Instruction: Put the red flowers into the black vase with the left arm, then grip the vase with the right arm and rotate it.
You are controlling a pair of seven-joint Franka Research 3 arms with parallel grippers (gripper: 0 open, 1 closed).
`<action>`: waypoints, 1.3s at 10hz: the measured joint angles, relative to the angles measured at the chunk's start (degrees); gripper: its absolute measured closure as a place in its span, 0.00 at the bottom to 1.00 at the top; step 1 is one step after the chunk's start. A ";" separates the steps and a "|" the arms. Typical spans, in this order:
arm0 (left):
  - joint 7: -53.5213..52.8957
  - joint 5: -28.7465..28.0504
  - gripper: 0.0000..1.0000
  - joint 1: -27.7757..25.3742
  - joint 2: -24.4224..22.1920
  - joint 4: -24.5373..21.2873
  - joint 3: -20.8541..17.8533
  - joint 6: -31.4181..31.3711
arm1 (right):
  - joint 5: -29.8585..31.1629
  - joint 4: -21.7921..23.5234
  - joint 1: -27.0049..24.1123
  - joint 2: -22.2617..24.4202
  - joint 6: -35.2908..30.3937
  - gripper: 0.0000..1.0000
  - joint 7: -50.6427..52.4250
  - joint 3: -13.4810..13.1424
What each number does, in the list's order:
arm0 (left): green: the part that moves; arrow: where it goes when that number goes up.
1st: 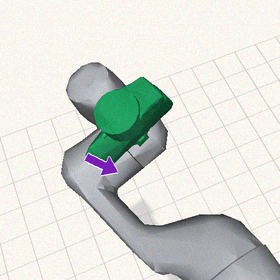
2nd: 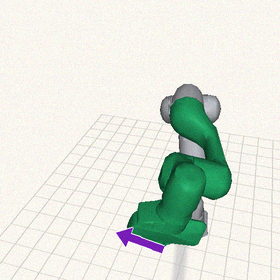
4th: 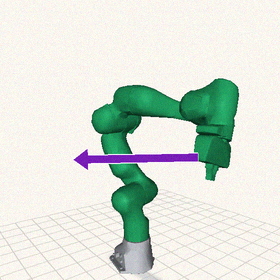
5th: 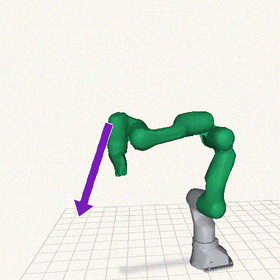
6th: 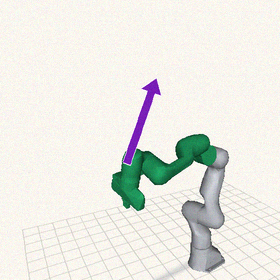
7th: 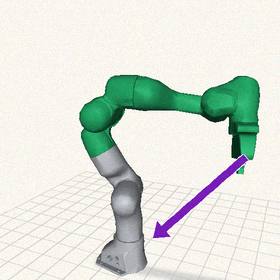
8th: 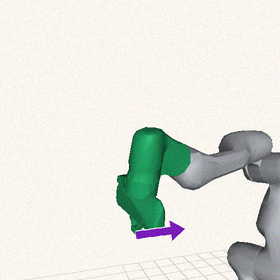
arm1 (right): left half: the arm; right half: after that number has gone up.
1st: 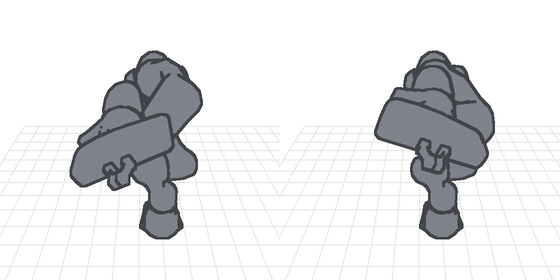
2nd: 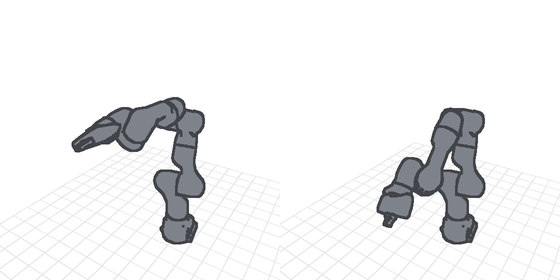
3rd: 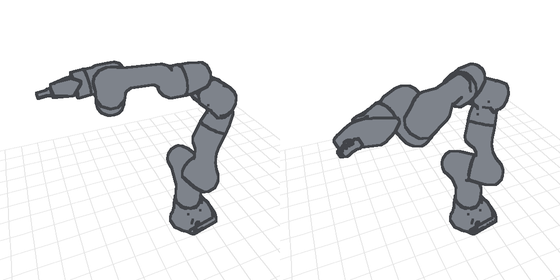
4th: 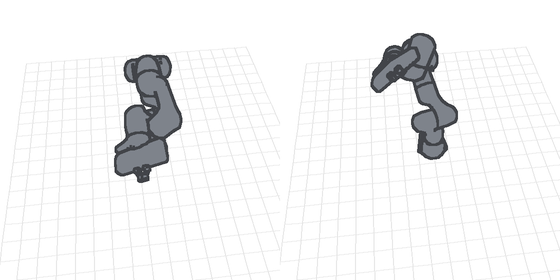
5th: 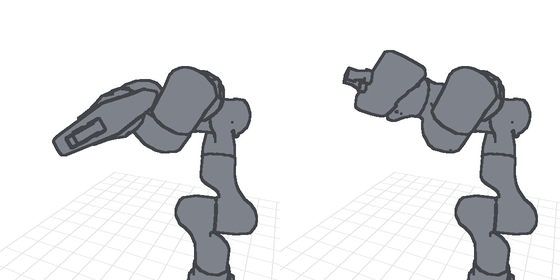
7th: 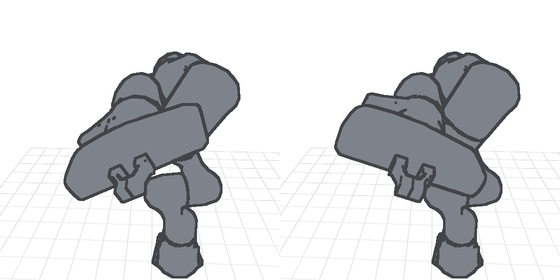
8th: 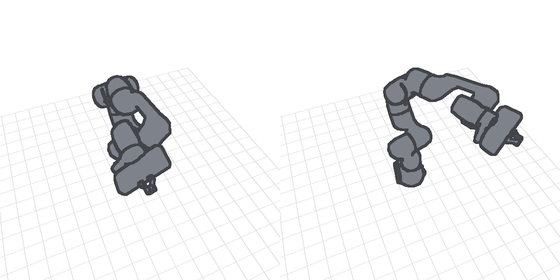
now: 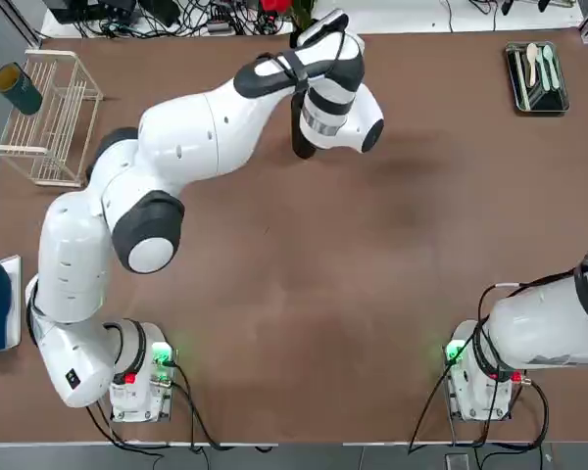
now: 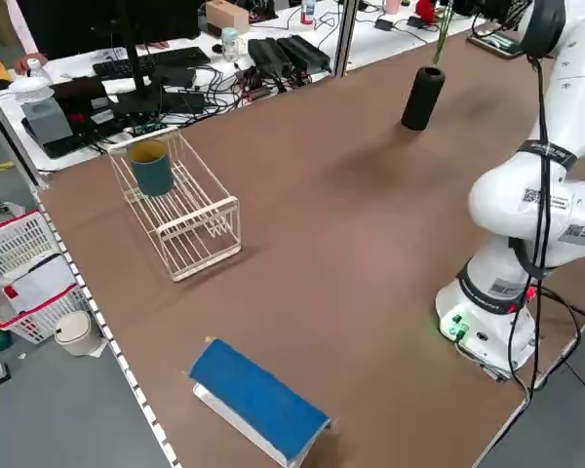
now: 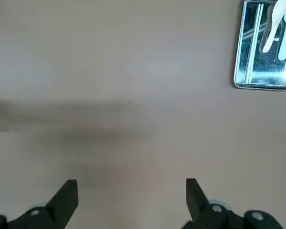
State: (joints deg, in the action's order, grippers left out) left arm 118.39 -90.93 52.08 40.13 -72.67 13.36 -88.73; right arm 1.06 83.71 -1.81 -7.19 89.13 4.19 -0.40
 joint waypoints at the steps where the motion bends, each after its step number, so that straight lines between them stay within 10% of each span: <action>1: 0.96 0.00 0.93 -0.01 0.31 0.00 -0.01 1.02 | 0.01 0.04 -0.02 0.00 -0.01 0.00 0.00 -0.06; 13: 4.34 1.91 0.93 0.04 3.52 -0.04 -0.01 1.41 | 0.03 0.07 -0.03 0.00 -0.60 0.00 0.00 -0.12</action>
State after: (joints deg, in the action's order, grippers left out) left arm 122.73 -89.02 52.12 43.65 -72.71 13.35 -87.32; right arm 1.09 83.78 -1.84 -7.19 88.53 4.19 -0.52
